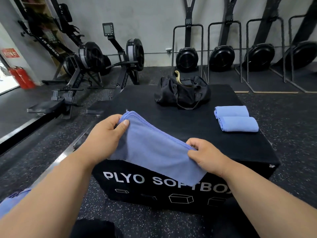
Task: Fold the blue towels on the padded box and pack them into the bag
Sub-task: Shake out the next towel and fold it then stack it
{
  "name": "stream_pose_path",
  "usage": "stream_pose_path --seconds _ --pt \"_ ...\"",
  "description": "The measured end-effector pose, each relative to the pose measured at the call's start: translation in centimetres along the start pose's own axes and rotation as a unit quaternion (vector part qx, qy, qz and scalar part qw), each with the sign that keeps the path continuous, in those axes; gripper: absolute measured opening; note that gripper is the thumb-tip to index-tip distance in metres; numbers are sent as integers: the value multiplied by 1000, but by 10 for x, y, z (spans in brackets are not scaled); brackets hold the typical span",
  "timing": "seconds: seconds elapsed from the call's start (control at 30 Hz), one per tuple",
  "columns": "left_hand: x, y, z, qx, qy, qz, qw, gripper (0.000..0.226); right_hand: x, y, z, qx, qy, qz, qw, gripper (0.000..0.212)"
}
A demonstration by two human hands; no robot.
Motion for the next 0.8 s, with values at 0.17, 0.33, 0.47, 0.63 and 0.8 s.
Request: stream_pose_path --seconds 0.17,0.33,0.47,0.63,0.8 --pt "-37 -34 6 42 23 -111 993 20 50 -15 23 24 56 -117 991 12" --pt "-74 -72 19 122 44 -218 967 25 85 -78 77 83 48 -300 949 17" --pt "-82 -125 29 216 87 -226 946 36 66 -100 157 104 12 -425 899 28" --pt "-77 -198 25 313 91 -108 939 21 23 -28 222 -26 -5 -338 941 62" --pt "-64 -222 38 309 81 -39 947 46 6 60 232 -134 82 -199 967 57"
Point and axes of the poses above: each hand's wrist, its own z-axis towards the middle knuckle, its own x-axis out of the back of the hand, y = z × x, the point moved 9 cm from there along z, towards the middle knuckle, and after that the axes turned 1 degree about z, right-handed, at the moved point
